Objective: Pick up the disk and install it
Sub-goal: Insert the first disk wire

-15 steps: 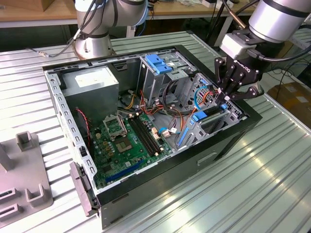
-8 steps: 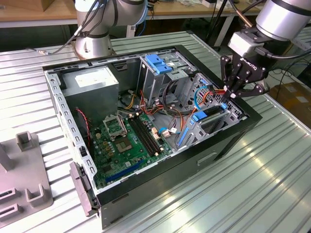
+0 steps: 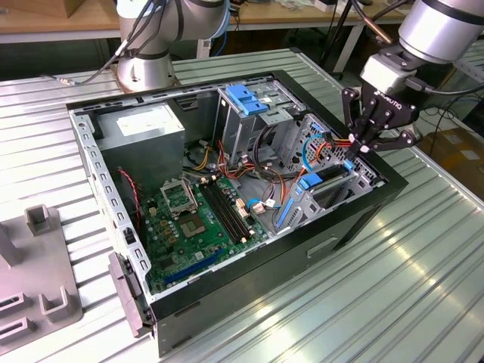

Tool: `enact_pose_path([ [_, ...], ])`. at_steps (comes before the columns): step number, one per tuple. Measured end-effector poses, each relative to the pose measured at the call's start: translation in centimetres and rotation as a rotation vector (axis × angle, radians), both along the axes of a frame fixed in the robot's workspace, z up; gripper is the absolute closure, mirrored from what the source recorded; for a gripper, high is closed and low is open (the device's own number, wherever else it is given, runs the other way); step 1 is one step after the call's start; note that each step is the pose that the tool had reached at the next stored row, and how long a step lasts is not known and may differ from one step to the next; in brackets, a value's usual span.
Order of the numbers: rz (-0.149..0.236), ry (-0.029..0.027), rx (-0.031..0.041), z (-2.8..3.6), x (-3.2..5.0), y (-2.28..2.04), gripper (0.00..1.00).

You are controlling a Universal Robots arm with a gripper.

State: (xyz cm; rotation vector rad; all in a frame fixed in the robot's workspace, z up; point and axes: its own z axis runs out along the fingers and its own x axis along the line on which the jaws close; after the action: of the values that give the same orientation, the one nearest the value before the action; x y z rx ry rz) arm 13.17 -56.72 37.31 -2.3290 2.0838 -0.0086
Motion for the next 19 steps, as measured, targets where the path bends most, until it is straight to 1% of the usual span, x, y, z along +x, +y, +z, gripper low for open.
enact_pose_path([
  [2,0.011,0.0000,0.0002,-0.01,0.26,0.04,0.90],
  [4,0.023,0.0000,-0.0001,0.00,0.62,0.32,0.90],
  [6,0.033,0.0000,-0.0007,0.00,0.78,0.58,0.90],
  [11,0.051,0.0000,-0.0010,0.00,1.15,0.99,0.90],
  [12,0.056,0.0000,-0.0010,0.00,1.19,1.10,0.90],
  [14,0.052,0.0001,-0.0020,0.00,1.48,1.52,0.90],
  [19,0.046,0.0001,-0.0024,0.00,1.48,1.53,0.90],
])
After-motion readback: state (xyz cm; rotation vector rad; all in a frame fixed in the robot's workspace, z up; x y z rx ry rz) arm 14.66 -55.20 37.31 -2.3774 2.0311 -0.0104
